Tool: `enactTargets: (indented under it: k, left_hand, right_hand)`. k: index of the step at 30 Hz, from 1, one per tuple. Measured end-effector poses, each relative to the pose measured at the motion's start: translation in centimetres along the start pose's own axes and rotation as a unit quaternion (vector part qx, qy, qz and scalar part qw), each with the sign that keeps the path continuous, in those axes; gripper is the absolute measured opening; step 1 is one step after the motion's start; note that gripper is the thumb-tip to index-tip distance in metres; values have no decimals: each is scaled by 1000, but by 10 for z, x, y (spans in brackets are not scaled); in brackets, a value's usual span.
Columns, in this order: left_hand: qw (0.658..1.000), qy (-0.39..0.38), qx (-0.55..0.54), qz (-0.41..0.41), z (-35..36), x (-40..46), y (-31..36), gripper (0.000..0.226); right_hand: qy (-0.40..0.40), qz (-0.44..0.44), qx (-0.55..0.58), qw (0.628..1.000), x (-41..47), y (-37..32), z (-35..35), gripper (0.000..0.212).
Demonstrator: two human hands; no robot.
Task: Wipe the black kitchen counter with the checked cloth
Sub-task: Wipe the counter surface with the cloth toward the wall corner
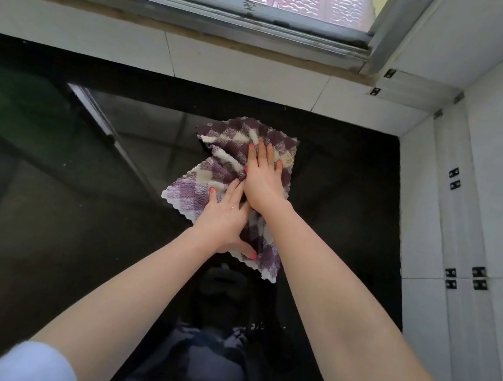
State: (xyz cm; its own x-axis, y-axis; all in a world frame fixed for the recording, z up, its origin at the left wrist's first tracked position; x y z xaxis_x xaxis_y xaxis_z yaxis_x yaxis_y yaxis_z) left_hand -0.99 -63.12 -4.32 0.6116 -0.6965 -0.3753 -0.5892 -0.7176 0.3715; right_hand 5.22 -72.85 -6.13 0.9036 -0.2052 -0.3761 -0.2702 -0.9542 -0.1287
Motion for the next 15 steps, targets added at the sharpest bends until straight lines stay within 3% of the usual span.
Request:
enactTargets:
  k: [15]
  left_hand:
    - [996,-21,27,87,31,-50,10,116]
  right_hand:
    - [1,115,21,993,-73,8,25,77]
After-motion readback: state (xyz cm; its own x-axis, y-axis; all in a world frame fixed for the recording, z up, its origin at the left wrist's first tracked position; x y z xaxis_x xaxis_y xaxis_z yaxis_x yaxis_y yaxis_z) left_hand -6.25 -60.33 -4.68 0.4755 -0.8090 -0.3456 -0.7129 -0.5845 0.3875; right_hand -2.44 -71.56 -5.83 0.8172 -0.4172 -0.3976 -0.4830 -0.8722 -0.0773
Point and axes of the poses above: each hand's wrist, its own x-axis towards the middle knuckle, its own z-axis out of the palm, y = z × x, the point moved 1 cm from there along x, towards the middle knuckle, and after that the axes turned 15 degrees about z, right-handed, at the moved point
